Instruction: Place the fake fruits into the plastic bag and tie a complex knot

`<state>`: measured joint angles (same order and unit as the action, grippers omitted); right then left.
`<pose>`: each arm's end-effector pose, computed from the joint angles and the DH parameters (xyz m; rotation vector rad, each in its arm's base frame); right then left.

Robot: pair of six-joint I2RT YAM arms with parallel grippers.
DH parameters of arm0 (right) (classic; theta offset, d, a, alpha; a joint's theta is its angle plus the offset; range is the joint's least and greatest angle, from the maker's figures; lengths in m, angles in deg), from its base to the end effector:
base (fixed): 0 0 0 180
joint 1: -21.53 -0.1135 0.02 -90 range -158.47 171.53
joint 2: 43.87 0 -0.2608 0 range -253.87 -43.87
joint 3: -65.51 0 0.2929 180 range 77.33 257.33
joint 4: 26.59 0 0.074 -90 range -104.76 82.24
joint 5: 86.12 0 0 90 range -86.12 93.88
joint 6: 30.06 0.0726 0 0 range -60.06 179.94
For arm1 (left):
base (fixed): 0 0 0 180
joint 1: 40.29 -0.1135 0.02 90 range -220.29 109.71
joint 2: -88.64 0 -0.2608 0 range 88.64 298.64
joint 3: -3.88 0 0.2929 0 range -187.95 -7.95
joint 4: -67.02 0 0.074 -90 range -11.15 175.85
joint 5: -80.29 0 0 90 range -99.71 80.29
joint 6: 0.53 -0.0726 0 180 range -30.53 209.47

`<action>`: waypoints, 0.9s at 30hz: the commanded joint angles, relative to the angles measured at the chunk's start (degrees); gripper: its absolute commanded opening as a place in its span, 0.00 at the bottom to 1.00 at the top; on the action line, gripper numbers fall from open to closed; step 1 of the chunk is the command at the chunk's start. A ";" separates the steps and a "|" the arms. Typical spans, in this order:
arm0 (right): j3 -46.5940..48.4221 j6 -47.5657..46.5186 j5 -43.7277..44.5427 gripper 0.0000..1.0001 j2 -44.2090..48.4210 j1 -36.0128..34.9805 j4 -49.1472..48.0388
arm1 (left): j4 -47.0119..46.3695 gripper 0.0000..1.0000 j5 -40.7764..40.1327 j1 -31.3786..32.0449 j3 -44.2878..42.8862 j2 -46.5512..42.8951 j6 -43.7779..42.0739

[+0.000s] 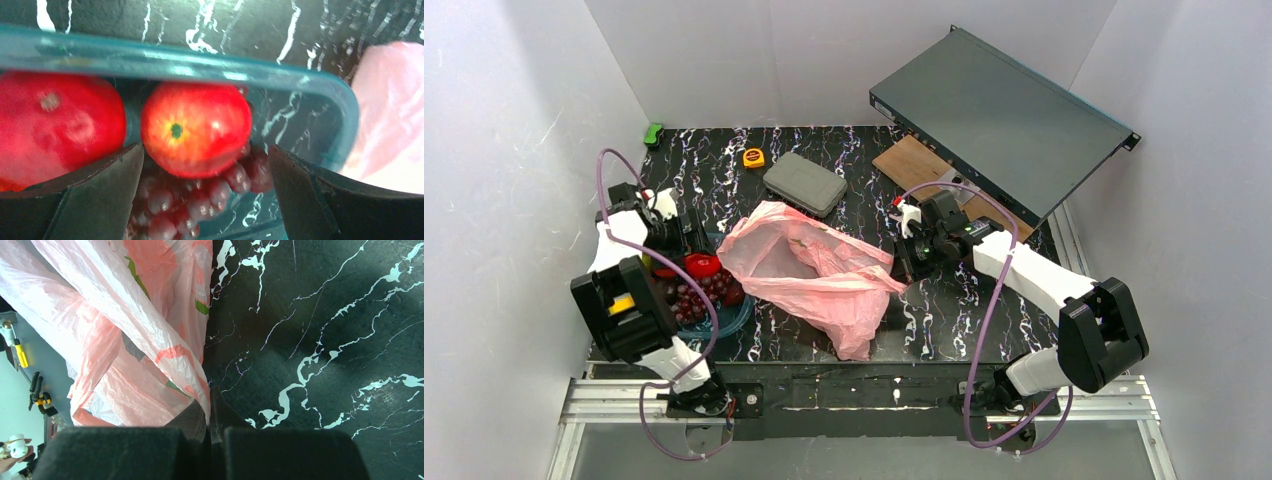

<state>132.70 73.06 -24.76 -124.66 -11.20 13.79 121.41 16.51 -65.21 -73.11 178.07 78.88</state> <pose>0.2705 0.2152 0.1907 -0.6548 2.5231 0.9397 0.3383 0.1218 0.1833 -0.2005 2.5875 -0.4129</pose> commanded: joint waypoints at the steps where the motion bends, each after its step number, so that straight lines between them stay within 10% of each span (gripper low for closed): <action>1: 1.04 -0.20 -0.70 0.01 -0.01 0.30 0.12 | -4.83 0.93 -4.89 2.32 -0.09 4.84 4.69; 8: 0.71 -0.21 -0.89 0.01 -0.19 0.52 -0.28 | -8.61 0.88 -9.33 4.81 1.18 7.63 6.41; 12: 0.92 -0.38 -0.89 0.01 -0.16 0.65 -0.08 | -7.88 0.68 -8.03 4.83 0.27 6.52 6.89; 21: 0.43 -0.38 -1.80 0.01 -0.02 0.61 -0.52 | -4.05 0.45 -0.82 4.61 -11.23 -13.20 7.21; 27: 1.26 -0.37 -2.38 0.01 -0.63 0.65 -0.40 | 0.28 0.46 9.67 20.70 -18.93 -22.94 -1.66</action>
<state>132.70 73.06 -25.88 -124.73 -10.72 13.82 116.52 16.56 -56.32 -89.22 161.81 84.15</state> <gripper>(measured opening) 0.022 0.778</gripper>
